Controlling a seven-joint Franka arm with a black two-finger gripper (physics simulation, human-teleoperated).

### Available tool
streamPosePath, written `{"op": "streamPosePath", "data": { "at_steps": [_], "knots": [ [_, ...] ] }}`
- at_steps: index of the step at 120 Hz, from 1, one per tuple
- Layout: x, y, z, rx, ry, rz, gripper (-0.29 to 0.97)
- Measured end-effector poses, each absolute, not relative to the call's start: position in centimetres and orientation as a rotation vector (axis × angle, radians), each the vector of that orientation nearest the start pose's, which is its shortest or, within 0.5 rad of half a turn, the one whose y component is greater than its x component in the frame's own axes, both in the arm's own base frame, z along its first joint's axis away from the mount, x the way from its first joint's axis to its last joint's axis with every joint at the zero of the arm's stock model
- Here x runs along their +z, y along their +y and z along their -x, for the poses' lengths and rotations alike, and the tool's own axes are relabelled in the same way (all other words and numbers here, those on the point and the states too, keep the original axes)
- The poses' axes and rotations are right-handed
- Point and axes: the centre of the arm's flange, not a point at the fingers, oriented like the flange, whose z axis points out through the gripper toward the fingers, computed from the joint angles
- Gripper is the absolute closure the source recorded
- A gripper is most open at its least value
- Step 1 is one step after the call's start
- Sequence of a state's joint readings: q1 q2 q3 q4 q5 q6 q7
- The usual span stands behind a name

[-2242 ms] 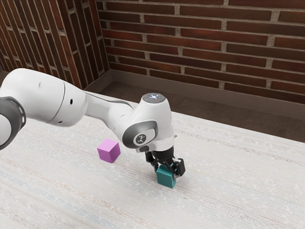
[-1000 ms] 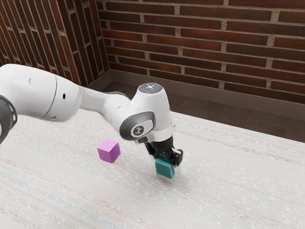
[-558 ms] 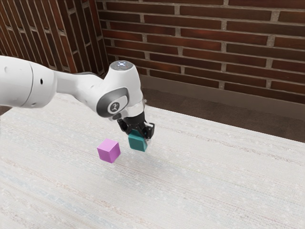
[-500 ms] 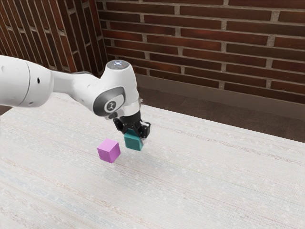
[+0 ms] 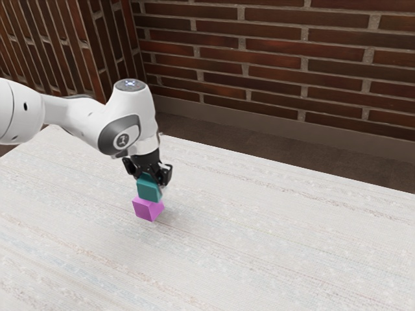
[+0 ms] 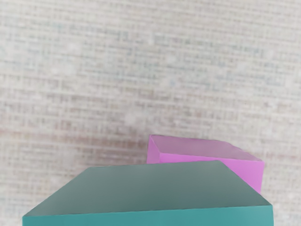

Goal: Pick up the blue block with one arm, and put the blue block on the pink block with one arm

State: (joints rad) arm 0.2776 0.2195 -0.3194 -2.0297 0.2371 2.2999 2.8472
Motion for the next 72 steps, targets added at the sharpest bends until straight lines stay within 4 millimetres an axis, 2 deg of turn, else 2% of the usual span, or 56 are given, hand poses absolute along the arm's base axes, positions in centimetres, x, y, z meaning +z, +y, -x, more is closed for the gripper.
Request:
{"op": "streamPosePath", "data": {
  "at_steps": [26, 72],
  "knots": [
    [35.3, 0.1, -58.3, 0.176, 3.057, 0.141, 0.31],
    [34.3, 1.3, -58.1, 0.155, 3.025, 0.15, 0.3]
  ]
}}
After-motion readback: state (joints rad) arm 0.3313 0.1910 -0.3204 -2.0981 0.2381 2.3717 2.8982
